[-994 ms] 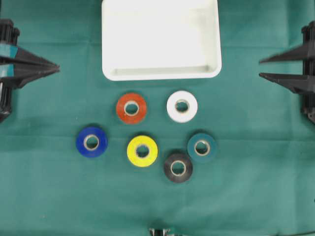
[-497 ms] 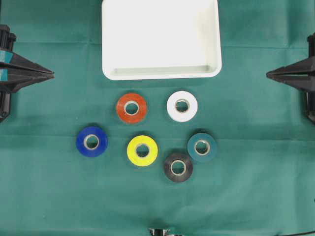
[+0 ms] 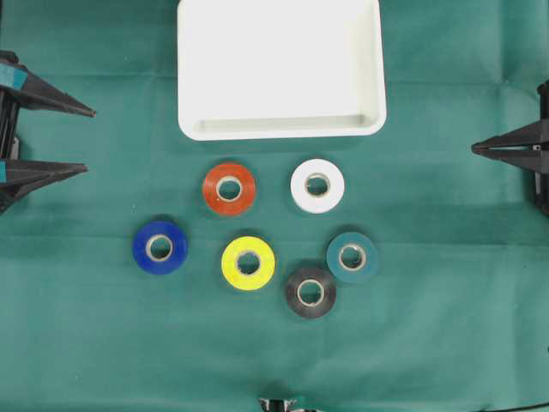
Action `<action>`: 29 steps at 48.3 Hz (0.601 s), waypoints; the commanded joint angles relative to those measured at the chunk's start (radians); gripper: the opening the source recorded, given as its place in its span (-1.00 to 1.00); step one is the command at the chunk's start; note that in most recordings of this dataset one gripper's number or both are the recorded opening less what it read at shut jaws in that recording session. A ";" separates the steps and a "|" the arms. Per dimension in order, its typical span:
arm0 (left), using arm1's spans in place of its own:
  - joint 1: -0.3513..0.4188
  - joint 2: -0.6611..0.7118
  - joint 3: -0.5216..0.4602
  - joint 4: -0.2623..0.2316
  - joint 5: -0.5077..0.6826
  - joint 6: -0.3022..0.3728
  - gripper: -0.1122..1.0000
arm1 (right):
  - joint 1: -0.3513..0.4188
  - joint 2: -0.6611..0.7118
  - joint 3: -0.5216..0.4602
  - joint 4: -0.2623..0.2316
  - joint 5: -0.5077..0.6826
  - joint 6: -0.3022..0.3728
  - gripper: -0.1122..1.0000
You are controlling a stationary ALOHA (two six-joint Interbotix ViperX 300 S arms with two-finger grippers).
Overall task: Put the tape into the white case with the left arm.
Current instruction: 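Move the left gripper out from rest toward the tape rolls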
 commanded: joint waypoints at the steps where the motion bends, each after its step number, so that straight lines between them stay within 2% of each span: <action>1: -0.003 0.012 -0.044 -0.002 0.025 -0.002 0.93 | 0.000 0.005 -0.009 -0.003 0.029 0.002 -0.96; 19: 0.011 0.216 -0.107 -0.002 0.095 0.000 0.92 | 0.000 0.017 -0.002 -0.003 0.072 0.003 -0.96; 29: 0.040 0.357 -0.169 -0.002 0.184 -0.002 0.92 | 0.000 0.017 0.006 -0.003 0.072 0.003 -0.96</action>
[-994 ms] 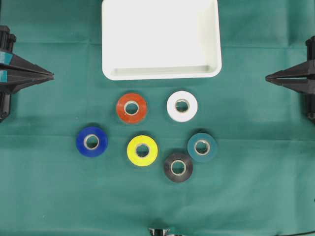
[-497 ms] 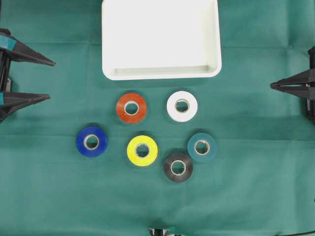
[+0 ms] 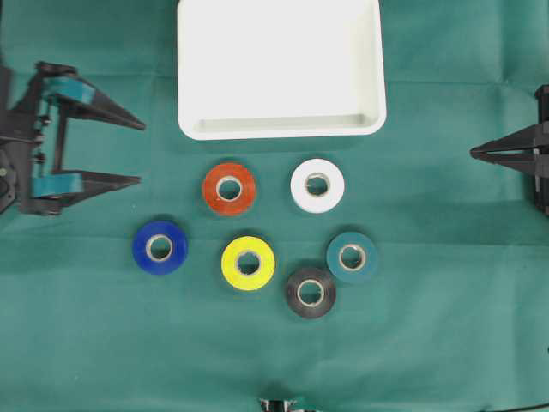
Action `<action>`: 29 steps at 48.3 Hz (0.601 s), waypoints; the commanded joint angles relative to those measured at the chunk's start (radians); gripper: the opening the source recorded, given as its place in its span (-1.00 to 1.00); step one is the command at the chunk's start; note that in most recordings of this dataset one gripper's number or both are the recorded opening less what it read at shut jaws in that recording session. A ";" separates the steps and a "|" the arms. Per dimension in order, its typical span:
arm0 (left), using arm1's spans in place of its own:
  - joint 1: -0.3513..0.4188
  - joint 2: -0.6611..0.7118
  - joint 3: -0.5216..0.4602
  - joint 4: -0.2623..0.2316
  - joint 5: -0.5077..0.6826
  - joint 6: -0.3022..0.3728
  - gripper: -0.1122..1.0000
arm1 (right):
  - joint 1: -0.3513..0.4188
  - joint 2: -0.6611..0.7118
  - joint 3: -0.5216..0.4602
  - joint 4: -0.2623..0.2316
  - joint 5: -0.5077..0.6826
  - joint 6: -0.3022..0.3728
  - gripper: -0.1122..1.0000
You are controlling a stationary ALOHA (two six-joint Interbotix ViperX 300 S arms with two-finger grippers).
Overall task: Put the tape into the white case with the left arm.
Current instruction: 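Move the left gripper out from rest toward the tape rolls, then lower the left gripper into the yellow tape roll's hole and grasp it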
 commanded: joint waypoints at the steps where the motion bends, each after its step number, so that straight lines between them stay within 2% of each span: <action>1: 0.014 0.051 -0.055 0.000 0.032 -0.002 0.92 | 0.000 0.017 -0.008 -0.003 -0.003 0.002 -0.96; 10: 0.014 0.127 -0.106 0.002 0.066 0.005 0.92 | 0.000 0.017 0.011 -0.003 -0.009 0.002 -0.96; 18: 0.014 0.167 -0.117 0.002 0.071 0.037 0.92 | 0.000 0.017 0.025 -0.003 -0.032 0.002 -0.96; 29: 0.014 0.190 -0.130 0.002 0.072 0.041 0.92 | 0.000 0.017 0.031 -0.003 -0.046 0.000 -0.96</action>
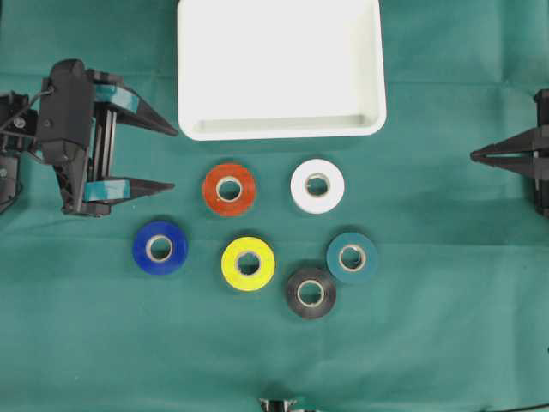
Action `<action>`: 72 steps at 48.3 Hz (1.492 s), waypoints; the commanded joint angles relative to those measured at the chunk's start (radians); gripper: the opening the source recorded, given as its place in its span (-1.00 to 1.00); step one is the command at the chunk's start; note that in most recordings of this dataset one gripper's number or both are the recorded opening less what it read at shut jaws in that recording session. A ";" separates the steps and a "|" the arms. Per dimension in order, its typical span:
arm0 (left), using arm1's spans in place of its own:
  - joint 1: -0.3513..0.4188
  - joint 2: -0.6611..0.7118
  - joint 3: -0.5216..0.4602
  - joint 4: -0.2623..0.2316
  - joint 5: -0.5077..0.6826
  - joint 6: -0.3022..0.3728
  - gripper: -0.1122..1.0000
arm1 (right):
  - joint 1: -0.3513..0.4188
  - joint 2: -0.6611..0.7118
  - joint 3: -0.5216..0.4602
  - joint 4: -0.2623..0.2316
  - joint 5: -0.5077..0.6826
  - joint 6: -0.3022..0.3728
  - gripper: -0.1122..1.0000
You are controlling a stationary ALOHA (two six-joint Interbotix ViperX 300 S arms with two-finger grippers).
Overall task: Put the tape into the white case with the left arm.
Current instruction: 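Lower the left gripper into the yellow tape roll's hole and grasp it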
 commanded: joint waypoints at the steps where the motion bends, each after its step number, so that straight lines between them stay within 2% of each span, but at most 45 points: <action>1: 0.002 -0.003 -0.028 0.002 -0.005 0.003 0.92 | 0.000 0.018 -0.008 -0.003 -0.014 0.000 -0.96; 24: -0.006 0.041 -0.040 0.000 -0.005 0.002 0.91 | 0.000 0.017 -0.008 -0.003 -0.012 0.000 -0.96; 53: -0.160 0.284 -0.173 0.002 -0.003 0.002 0.91 | 0.000 0.017 -0.008 -0.003 -0.014 0.000 -0.96; 72: -0.166 0.345 -0.218 0.002 -0.009 0.002 0.91 | 0.000 0.017 -0.008 -0.003 -0.012 0.000 -0.96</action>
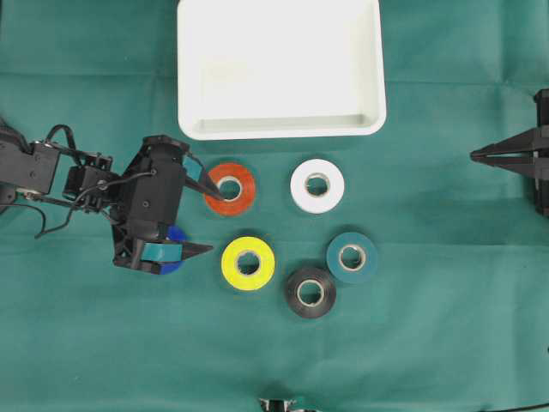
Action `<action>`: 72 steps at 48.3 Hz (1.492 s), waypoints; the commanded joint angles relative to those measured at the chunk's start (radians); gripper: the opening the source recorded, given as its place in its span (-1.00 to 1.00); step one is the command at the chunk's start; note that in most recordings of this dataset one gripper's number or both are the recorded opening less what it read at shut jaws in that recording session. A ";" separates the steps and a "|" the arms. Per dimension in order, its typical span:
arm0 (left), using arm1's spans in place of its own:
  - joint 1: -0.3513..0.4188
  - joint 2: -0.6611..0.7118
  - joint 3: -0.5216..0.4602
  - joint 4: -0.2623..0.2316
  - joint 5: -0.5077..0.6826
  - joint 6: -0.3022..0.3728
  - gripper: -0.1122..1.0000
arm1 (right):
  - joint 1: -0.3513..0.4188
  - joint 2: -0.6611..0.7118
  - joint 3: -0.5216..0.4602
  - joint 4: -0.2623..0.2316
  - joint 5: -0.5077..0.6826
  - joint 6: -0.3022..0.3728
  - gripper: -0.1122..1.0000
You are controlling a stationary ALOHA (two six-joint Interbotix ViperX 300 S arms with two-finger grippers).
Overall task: Put the tape into the white case with the left arm.
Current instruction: 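Lower the left gripper into the yellow tape roll's hole and grasp it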
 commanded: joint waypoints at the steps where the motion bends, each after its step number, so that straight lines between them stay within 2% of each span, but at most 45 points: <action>1: -0.003 0.014 -0.041 0.000 -0.009 0.000 0.91 | 0.000 0.017 -0.009 -0.002 -0.009 0.000 -0.96; 21: -0.006 0.216 -0.146 0.000 -0.005 0.003 0.91 | 0.000 0.017 -0.009 -0.002 -0.009 0.000 -0.96; 50: -0.028 0.367 -0.232 0.000 0.002 0.005 0.91 | 0.000 0.015 -0.009 -0.002 -0.009 0.000 -0.96; 72: -0.006 0.416 -0.238 0.002 0.002 0.006 0.89 | 0.002 0.015 -0.009 -0.002 -0.009 0.000 -0.96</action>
